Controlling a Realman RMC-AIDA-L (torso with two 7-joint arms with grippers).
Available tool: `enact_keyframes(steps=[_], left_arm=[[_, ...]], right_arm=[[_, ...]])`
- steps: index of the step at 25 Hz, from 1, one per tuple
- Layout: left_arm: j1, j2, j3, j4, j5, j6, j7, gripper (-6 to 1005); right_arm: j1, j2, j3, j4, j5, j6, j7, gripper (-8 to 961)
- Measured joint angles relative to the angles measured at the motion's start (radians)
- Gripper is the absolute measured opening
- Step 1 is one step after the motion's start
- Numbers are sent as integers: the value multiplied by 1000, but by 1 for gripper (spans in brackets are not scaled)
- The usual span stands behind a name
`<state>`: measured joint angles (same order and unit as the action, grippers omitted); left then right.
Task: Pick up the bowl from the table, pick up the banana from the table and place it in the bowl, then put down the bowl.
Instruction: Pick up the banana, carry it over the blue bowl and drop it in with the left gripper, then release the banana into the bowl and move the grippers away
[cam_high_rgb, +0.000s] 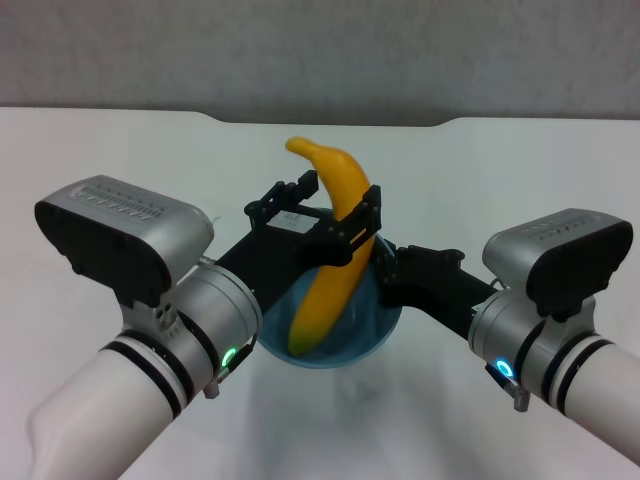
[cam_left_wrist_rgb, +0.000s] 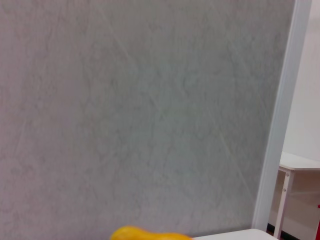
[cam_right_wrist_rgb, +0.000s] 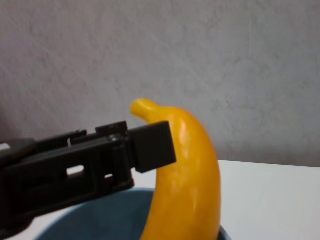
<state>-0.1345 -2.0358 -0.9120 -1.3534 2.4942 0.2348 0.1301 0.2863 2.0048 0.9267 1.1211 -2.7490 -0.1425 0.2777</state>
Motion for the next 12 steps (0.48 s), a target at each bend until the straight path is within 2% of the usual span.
enact_keyframes(steps=[5,7,12], left_arm=[[2,-1,0,5,0,4,-4,688],[5,-1,-1,5,0,9,-4,767],[21,4,-33,1,1,10,0,767]], right_arm=[[-2,0,5,4,0,0,0,40],[-3,0,5,5,0,0,0,40],[-18,-2,24,15,-2,46,-3,40]])
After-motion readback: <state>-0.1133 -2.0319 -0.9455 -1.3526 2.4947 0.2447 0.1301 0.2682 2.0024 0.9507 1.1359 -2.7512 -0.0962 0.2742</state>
